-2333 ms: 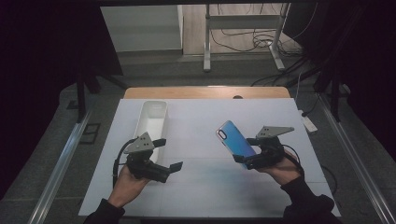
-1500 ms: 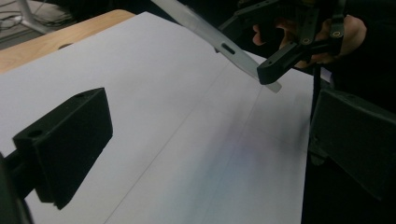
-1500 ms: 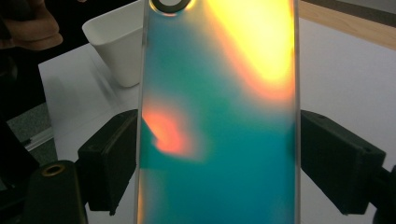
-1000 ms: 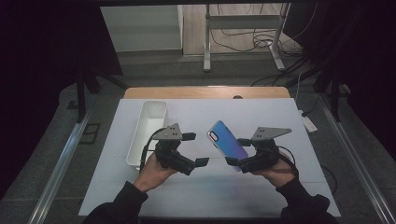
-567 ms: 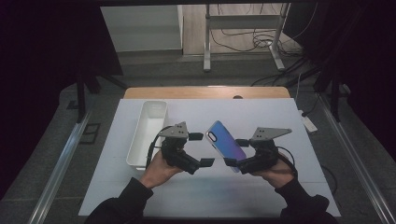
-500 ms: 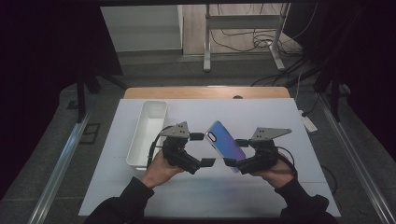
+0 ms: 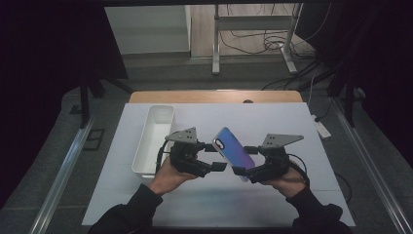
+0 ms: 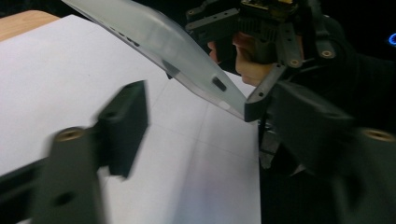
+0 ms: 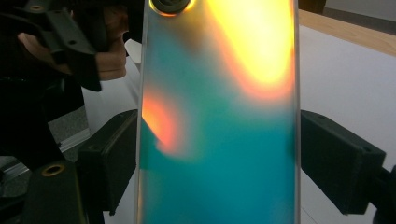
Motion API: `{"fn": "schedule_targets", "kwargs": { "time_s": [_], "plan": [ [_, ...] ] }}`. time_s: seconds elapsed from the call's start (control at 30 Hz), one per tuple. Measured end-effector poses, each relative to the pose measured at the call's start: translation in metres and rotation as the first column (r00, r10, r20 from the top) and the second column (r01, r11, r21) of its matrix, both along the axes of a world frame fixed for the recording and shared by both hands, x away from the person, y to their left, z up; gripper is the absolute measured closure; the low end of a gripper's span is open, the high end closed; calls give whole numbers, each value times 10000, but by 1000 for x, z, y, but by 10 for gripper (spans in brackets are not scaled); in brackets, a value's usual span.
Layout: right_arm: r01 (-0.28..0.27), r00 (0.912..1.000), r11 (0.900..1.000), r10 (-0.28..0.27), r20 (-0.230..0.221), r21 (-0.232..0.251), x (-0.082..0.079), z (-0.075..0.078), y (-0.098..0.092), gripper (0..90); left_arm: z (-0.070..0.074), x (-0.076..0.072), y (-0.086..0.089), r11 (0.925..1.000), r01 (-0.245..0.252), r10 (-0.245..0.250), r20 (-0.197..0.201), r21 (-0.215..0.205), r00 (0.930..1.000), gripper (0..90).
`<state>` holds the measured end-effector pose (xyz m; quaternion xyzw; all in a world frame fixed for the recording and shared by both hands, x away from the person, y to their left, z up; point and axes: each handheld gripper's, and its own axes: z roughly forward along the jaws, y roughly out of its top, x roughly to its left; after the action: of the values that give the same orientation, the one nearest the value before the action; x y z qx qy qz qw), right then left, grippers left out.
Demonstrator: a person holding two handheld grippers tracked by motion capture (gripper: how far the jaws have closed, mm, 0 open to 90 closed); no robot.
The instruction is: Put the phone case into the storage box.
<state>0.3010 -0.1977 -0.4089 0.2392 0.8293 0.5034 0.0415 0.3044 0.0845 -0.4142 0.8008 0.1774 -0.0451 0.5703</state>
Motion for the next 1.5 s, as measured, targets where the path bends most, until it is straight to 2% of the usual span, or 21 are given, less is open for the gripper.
{"fn": "schedule_targets", "kwargs": {
  "time_s": [0.23, 0.57, 0.63, 0.9, 1.2, 1.23, 1.33, 1.5],
  "plan": [
    [-41, 10000, 10000, 42, -24, 44, 0, 0, 0, 172, -2, 2, 4, 9980, 363, -379, -303, -525, 9988, 572],
    [-165, 9998, 9998, 166, -56, 67, -1, 0, 1, 172, -4, 3, 6, 9951, 608, -647, -477, -784, 9968, 731],
    [-204, 9998, 9997, 204, -47, 105, -2, 0, 2, 172, -5, 4, 8, 9938, 614, -676, -654, -927, 9956, 761],
    [-314, 9994, 9994, 315, -106, 130, -2, -2, 3, 172, -8, 7, 9, 9884, 875, -1000, -987, -1241, 9901, 797],
    [-624, 9975, 9979, 629, -325, 153, 1, -6, 4, 171, -11, 10, 8, 9779, 1394, -1595, -1251, -1555, 9792, 843],
    [-676, 9971, 9976, 681, -332, 160, 1, -7, 4, 170, -12, 10, 8, 9754, 1516, -1715, -1195, -1601, 9779, 849],
    [-869, 9951, 9960, 878, -449, 221, 2, -8, 4, 168, -12, 9, 8, 9739, 1672, -1846, -1067, -1533, 9770, 861],
    [-1196, 9876, 9924, 1220, -989, 297, 6, -12, 6, 161, -11, 7, 4, 9727, 1893, -2009, -792, -1339, 9764, 879]
  ]
}}
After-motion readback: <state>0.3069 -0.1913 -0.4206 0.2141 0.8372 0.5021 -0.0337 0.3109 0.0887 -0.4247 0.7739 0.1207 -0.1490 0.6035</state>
